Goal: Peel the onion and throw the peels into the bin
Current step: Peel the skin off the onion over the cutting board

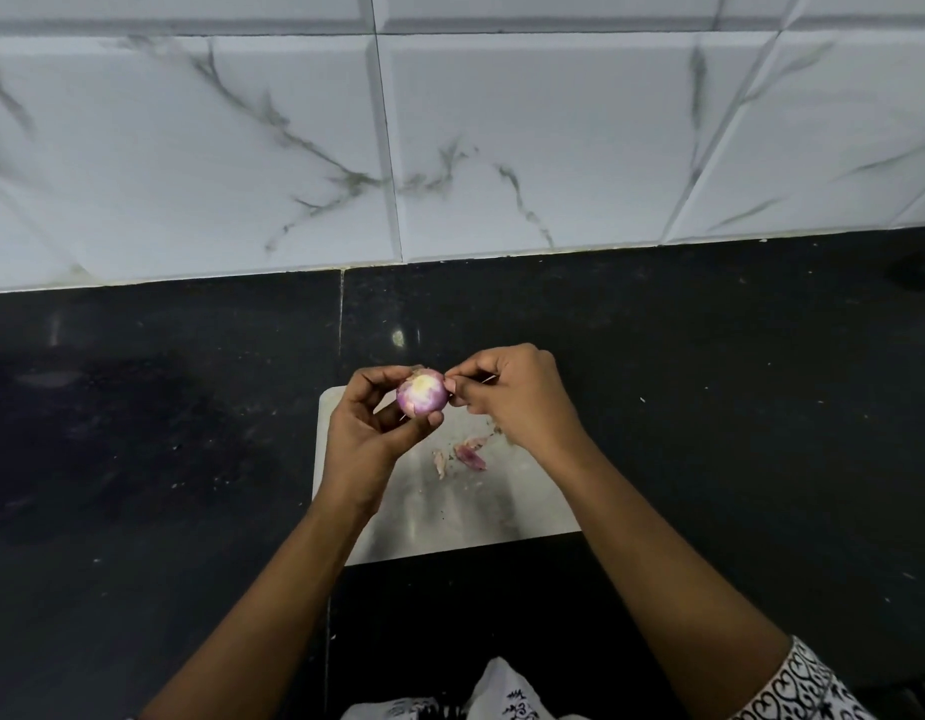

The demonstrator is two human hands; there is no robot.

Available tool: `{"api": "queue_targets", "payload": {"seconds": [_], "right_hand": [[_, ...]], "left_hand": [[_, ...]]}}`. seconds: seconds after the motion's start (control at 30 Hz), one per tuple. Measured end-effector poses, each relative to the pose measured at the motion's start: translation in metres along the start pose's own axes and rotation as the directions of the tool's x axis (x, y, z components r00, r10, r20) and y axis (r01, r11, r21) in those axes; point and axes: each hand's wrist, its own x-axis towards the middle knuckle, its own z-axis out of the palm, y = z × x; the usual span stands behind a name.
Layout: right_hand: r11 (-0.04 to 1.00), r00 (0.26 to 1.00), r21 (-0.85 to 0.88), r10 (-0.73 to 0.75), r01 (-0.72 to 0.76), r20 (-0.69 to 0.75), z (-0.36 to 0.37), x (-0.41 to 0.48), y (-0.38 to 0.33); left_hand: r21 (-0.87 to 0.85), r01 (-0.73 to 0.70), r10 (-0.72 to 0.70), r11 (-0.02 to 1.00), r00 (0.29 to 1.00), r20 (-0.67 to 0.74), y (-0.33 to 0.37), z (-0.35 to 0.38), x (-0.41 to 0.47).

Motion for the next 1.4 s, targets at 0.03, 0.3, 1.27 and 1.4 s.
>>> {"api": "queue_targets", "payload": {"seconds": [0.03,0.3,1.27,1.4], "right_hand": [[1.000,1.000,-0.018,-0.007,0.007,0.014,-0.002,0.000,-0.001],[0.970,0.982,-0.169,-0.184,0.177,-0.030,0.004,-0.011,-0.002],[0.992,0.999,-0.128,-0.001,0.008,0.050,0.020,-0.002,0.049],[0.983,0.994,-0.186,0.023,-0.003,0.105,0.023,-0.004,0.051]], "left_hand": [[0.013,-0.012,0.012,1.000,1.000,0.003,0.001,0.000,-0.001],[-0.021,-0.030,0.030,0.999,0.999,0.023,-0.002,-0.002,-0.006],[-0.658,0.421,-0.482,0.625,0.871,0.099,-0.031,-0.016,-0.009],[-0.643,0.451,-0.503,0.618,0.856,0.117,-0.032,-0.016,-0.008]]}}
